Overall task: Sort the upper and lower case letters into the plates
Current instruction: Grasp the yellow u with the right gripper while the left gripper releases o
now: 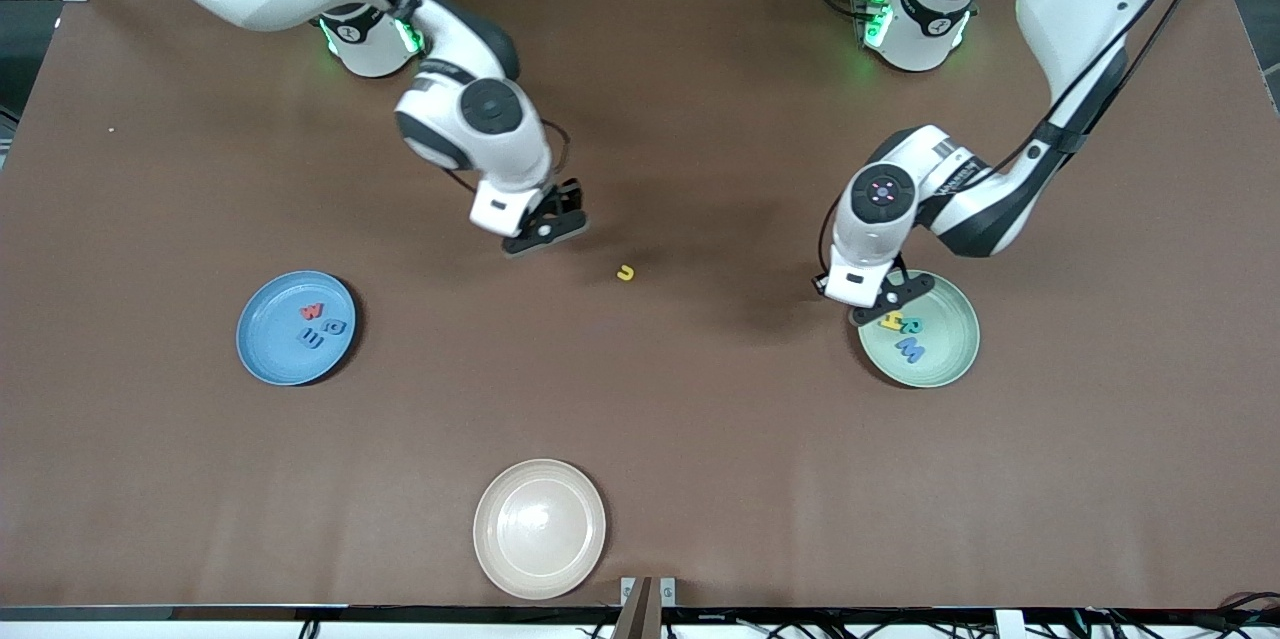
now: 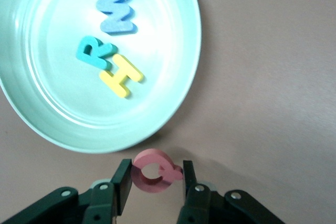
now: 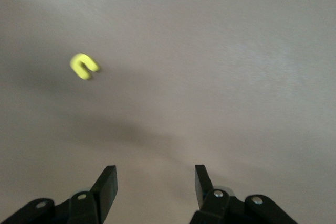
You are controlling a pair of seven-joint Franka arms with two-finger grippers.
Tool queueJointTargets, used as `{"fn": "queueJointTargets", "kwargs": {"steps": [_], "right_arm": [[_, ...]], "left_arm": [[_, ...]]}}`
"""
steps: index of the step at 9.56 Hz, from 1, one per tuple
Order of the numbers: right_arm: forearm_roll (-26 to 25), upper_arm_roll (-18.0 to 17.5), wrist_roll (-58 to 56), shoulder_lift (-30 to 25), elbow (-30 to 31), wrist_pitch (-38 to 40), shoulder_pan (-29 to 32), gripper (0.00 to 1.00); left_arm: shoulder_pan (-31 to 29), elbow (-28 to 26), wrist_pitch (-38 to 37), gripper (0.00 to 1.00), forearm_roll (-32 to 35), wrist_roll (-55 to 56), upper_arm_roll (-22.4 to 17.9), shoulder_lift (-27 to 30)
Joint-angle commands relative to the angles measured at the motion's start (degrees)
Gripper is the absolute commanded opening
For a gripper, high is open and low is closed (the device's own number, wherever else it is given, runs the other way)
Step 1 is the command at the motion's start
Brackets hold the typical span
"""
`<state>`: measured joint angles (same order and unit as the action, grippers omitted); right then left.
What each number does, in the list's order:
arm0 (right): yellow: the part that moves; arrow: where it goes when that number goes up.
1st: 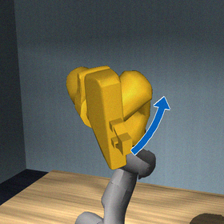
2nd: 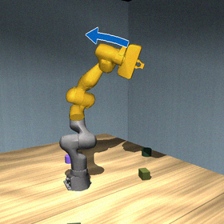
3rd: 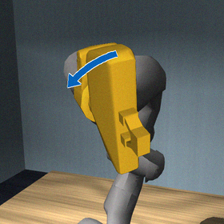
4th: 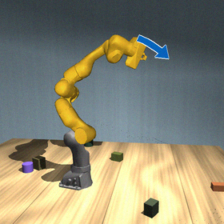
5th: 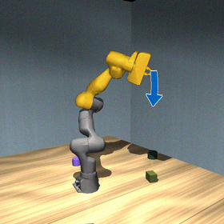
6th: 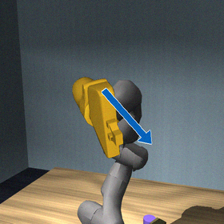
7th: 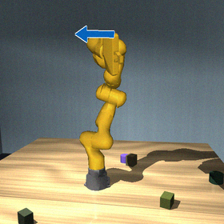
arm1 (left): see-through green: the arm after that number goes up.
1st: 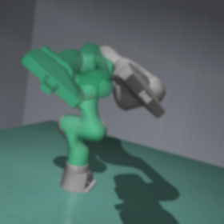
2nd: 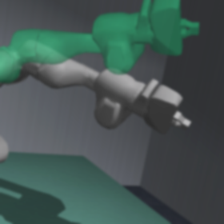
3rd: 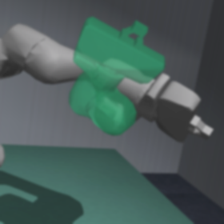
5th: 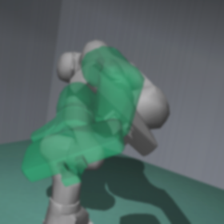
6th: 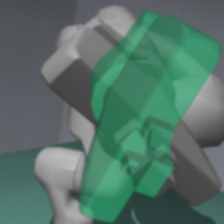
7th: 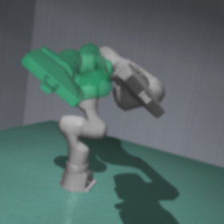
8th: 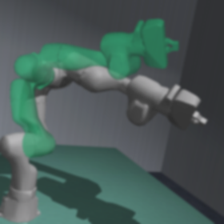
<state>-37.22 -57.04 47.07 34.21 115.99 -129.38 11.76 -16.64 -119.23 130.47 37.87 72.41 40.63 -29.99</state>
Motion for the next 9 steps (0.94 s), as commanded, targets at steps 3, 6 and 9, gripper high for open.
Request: {"fn": "queueJointTargets", "kwargs": {"steps": [3, 6, 9], "right_arm": [[1.17, 20.79, 12.16, 4.17, -12.69, -0.95, -23.86, 0.65], [1.36, 23.27, 18.47, 8.84, -15.60, -6.24, -25.98, 0.64], [1.88, 24.87, 23.41, 12.62, -20.44, -6.24, -29.33, 0.64]], "left_arm": [[-4.62, -0.21, -0.30, 0.00, 3.88, -8.76, -1.17, 1.77], [-6.12, 0.93, 1.01, 0.00, 4.23, -14.75, -3.54, 1.16], [-6.21, 1.90, 1.11, 1.00, 4.32, -15.11, -3.63, 0.89]]}}
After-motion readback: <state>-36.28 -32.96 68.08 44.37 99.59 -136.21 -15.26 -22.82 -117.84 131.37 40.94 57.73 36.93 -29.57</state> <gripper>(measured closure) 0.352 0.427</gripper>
